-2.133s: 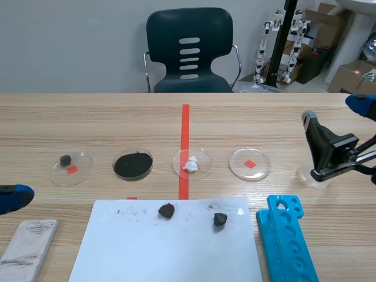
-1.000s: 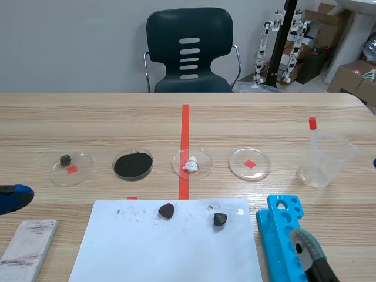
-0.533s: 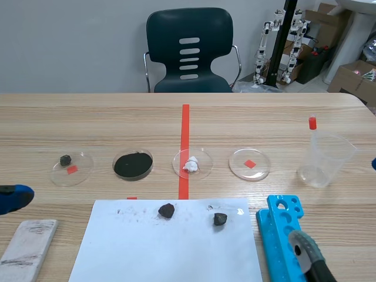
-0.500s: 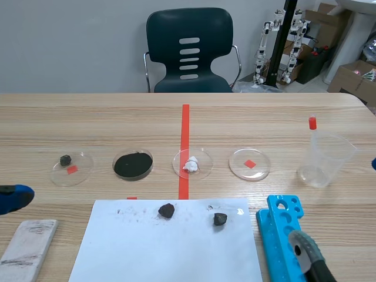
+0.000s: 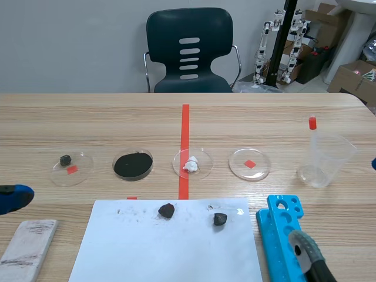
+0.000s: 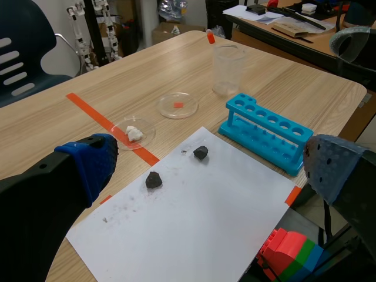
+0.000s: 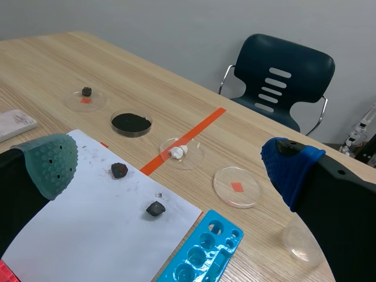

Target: Return to the home posture

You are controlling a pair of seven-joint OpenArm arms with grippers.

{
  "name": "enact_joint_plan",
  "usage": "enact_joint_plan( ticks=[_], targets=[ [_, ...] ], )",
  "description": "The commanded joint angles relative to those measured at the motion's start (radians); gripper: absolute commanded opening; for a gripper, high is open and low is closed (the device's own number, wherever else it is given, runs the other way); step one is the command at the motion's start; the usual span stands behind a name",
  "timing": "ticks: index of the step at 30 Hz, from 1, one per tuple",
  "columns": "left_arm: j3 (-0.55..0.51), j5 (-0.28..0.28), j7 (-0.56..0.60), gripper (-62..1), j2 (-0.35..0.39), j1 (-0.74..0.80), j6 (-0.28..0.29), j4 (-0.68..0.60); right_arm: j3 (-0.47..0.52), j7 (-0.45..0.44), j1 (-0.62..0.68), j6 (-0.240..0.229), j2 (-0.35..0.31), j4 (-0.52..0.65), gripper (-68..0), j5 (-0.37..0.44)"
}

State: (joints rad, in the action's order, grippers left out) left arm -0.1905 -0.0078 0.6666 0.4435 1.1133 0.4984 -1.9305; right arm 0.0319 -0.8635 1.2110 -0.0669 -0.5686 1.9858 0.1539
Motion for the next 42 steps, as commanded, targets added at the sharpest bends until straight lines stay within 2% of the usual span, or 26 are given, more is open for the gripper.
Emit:
enact_joint_plan(
  ticks=[1, 42],
  targets=[
    [-0.006, -0.011, 0.017, 1.4, -0.002, -0.003, -0.002, -0.007, 0.008, -0.014, -0.009, 0.000, -0.002, 0.003, 0.4, 0.009],
    [-0.006, -0.011, 0.018, 1.4, -0.002, -0.003, -0.002, -0.007, 0.008, 0.011, -0.011, 0.000, -0.002, 0.003, 0.4, 0.010]
  ],
)
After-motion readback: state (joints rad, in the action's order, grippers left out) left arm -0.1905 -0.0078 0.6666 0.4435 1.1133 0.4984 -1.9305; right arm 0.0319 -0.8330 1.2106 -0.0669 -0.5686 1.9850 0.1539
